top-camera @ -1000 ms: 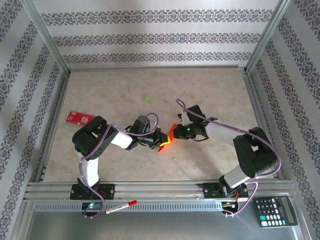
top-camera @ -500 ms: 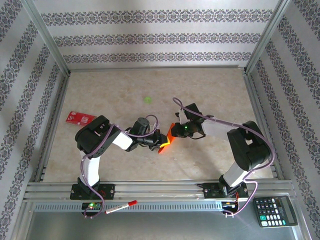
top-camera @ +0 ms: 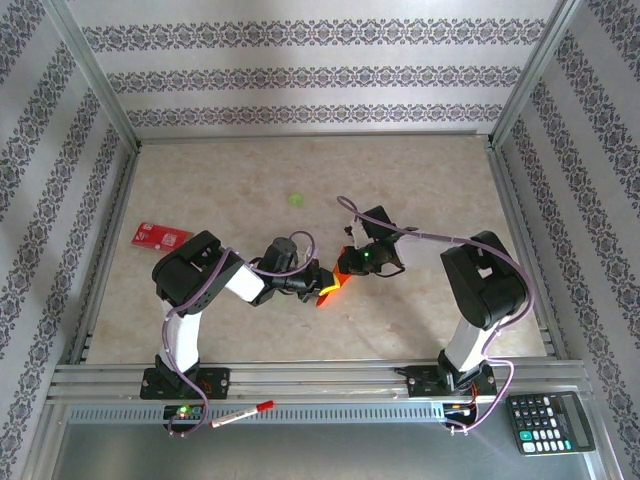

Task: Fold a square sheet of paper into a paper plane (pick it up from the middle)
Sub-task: Fold the wing for the fifth time at the center of the table.

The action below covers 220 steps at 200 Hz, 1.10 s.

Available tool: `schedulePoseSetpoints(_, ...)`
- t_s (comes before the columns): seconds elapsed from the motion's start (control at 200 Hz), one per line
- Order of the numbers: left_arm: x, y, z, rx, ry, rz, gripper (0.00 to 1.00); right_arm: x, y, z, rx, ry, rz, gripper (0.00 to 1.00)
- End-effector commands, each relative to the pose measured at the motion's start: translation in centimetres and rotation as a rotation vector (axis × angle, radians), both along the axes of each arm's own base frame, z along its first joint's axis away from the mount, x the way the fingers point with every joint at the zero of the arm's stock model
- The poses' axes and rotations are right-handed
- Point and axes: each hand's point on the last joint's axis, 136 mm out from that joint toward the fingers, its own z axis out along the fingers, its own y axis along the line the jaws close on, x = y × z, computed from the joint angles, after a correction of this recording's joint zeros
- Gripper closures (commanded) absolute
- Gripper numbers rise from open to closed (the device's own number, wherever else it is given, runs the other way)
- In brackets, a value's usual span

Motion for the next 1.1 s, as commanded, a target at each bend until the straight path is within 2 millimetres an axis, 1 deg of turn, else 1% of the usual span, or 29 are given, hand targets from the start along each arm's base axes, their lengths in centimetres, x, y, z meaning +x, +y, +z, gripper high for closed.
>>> schedulePoseSetpoints(0.0, 0.1, 1.0, -1.4, 0.019, 0.038, 0.032, 1.00, 0.8, 0.9, 0.1, 0.008, -0.031, 0.036, 0.90)
schedulePoseSetpoints(0.15, 0.1, 1.2, -1.4, 0.023, 0.036, 0.035, 1.00, 0.8, 0.6, -0.8, -0.013, -0.016, 0.037, 0.91)
schedulePoseSetpoints(0.315, 0.2, 1.3, -0.9, 0.030, 0.016, 0.031, 0.92, 0.5, 0.1, -2.0, -0.049, 0.016, 0.036, 0.92)
schedulePoseSetpoints(0.41, 0.1, 1.4, -0.2, 0.036, -0.006, 0.023, 0.87, 0.4, -0.1, -2.4, -0.058, 0.031, 0.033, 0.93)
schedulePoseSetpoints(0.51, 0.0, 1.6, 0.7, 0.052, -0.036, 0.011, 0.79, 0.3, -0.1, -2.6, -0.061, 0.038, 0.034, 0.93)
schedulePoseSetpoints(0.685, -0.6, 2.7, 1.8, 0.112, -0.091, -0.005, 0.65, 0.0, -0.3, -2.8, -0.064, 0.048, 0.038, 0.94)
schedulePoseSetpoints(0.814, -1.4, 3.9, 1.6, 0.210, -0.135, -0.040, 0.59, 0.0, -0.3, -2.9, -0.064, 0.053, 0.038, 0.94)
schedulePoseSetpoints(0.929, -2.4, 5.6, 0.5, 0.352, -0.166, -0.101, 0.53, 0.0, -0.3, -2.8, -0.058, 0.052, 0.037, 0.94)
schedulePoseSetpoints(1.014, -2.9, 5.8, 0.2, 0.415, -0.187, -0.157, 0.50, 0.1, -0.2, -2.8, -0.056, 0.051, 0.038, 0.95)
schedulePoseSetpoints(1.094, -3.3, 5.2, 0.1, 0.429, -0.200, -0.209, 0.47, 0.1, -0.2, -2.8, -0.055, 0.052, 0.038, 0.95)
